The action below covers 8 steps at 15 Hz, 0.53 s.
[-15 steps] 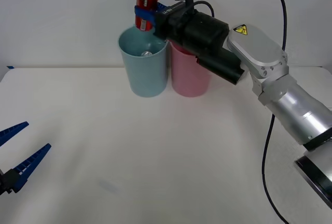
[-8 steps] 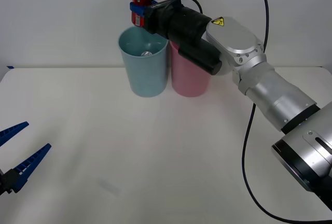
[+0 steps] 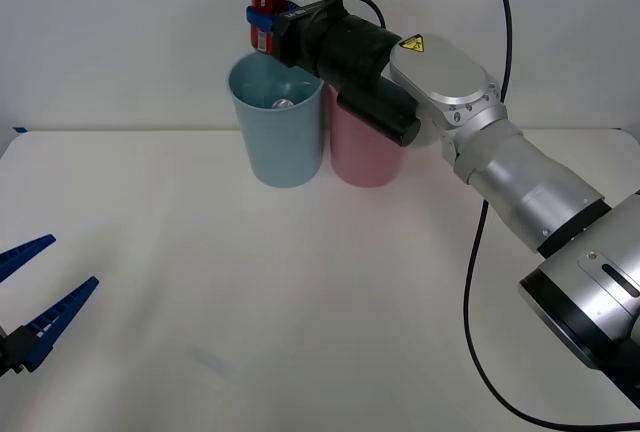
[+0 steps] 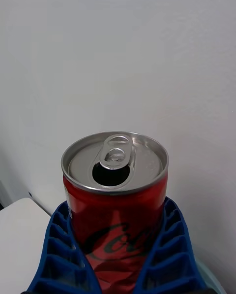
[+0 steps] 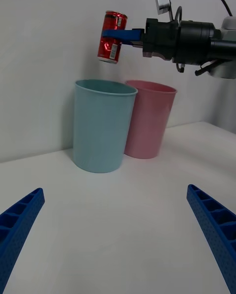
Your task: Grasp the object on the table and drop it into the matching bin: aluminum can to the light blue bin, PET bottle to the pink bin.
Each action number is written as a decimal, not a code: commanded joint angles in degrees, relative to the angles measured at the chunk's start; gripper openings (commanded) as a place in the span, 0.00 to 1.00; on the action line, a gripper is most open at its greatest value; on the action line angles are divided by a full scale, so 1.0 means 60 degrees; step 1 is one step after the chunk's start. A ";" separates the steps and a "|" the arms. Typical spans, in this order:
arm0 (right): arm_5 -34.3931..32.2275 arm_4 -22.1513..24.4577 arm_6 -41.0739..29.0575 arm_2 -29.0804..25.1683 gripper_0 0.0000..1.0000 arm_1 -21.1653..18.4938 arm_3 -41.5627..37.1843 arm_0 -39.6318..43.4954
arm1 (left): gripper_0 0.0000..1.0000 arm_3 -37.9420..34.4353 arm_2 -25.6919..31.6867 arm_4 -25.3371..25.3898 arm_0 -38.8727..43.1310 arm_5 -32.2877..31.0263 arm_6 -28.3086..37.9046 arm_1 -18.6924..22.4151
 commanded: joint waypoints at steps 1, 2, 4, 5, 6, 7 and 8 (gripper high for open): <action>0.0030 -0.0014 0.0012 0.0000 1.00 0.0000 -0.0010 -0.0059 | 1.00 0.0000 0.0000 0.0000 0.0000 0.0000 0.0000 0.0000; 0.0030 -0.0014 0.0027 0.0000 1.00 0.0000 -0.0025 -0.0073 | 1.00 0.0000 0.0000 0.0000 0.0000 0.0000 0.0000 0.0000; 0.0030 -0.0014 0.0056 0.0000 1.00 0.0000 -0.0040 -0.0073 | 1.00 0.0000 0.0000 0.0000 0.0000 0.0000 0.0000 0.0000; 0.0044 0.0001 0.0086 0.0000 1.00 0.0000 -0.0069 -0.0073 | 1.00 0.0000 0.0000 0.0000 0.0000 0.0000 0.0000 0.0000; 0.0030 0.0001 0.0100 0.0000 1.00 0.0000 -0.0084 -0.0073 | 1.00 0.0000 0.0000 0.0000 0.0000 0.0000 0.0000 0.0000; 0.0030 -0.0014 0.0115 0.0000 1.00 0.0000 -0.0098 -0.0073 | 1.00 0.0000 0.0000 0.0000 0.0000 0.0000 0.0000 0.0000; 0.0030 -0.0014 0.0144 0.0000 1.00 0.0000 -0.0113 -0.0059 | 1.00 0.0000 0.0000 0.0000 0.0000 0.0000 0.0000 0.0000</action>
